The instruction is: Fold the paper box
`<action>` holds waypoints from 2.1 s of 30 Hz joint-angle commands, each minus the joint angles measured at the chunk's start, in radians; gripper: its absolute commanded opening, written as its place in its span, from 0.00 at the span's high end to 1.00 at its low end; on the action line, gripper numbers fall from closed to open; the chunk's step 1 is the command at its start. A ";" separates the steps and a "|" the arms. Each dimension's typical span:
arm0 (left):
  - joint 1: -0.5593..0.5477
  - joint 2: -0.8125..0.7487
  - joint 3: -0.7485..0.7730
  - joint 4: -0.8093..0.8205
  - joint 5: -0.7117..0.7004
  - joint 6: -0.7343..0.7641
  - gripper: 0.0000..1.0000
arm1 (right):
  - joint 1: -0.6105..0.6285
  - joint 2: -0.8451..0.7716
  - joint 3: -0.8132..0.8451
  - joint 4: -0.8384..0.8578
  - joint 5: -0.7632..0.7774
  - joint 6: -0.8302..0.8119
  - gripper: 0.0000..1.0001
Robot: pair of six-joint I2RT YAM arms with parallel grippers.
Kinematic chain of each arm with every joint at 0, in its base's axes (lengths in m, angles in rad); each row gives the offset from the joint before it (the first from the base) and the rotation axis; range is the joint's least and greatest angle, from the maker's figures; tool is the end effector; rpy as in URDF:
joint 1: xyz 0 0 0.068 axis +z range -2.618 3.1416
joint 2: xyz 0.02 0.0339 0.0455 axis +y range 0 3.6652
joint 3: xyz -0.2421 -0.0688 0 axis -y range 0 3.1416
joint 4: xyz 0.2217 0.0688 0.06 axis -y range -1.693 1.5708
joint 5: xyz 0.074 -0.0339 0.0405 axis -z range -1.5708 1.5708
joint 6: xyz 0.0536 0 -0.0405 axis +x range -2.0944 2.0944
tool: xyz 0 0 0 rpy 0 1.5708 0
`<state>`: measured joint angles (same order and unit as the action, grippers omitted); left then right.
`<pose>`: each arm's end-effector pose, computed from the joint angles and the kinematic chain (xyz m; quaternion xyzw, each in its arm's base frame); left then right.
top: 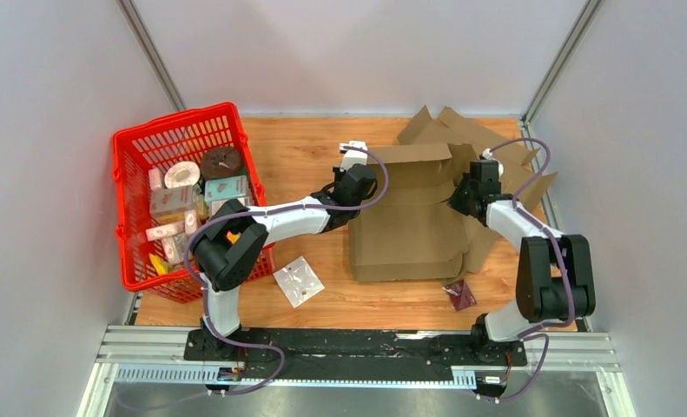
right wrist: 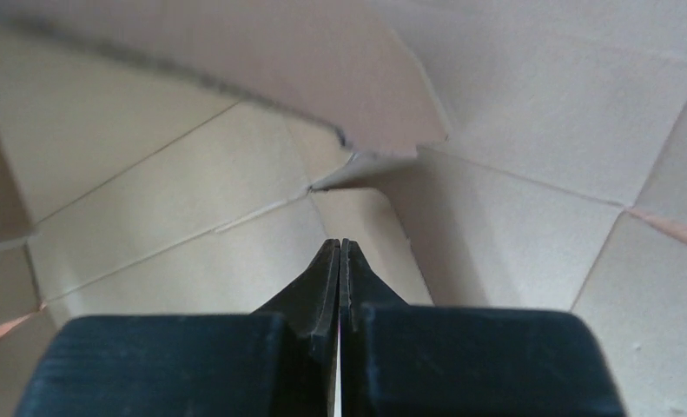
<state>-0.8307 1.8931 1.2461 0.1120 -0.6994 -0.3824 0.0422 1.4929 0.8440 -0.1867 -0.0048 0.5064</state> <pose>0.3011 -0.2785 0.1987 0.0161 0.8336 -0.0205 0.5518 0.2994 0.0129 0.1741 0.2138 0.9084 0.0995 0.3453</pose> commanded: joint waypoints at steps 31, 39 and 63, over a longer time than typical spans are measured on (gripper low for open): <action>0.005 -0.031 -0.004 -0.044 0.011 -0.007 1.00 | 0.018 0.268 0.047 0.357 -0.132 0.260 1.00; 0.008 -0.015 0.003 -0.058 0.020 -0.027 1.00 | 0.008 0.184 0.061 0.166 -0.109 0.155 0.74; 0.008 -0.017 0.001 -0.060 0.018 -0.033 1.00 | -0.093 0.113 -0.077 0.035 0.052 0.209 0.61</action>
<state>-0.8238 1.8931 1.2461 0.1001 -0.6926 -0.4122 -0.0360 1.6138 0.7918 -0.1257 -0.0319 0.7704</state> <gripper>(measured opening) 0.032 0.336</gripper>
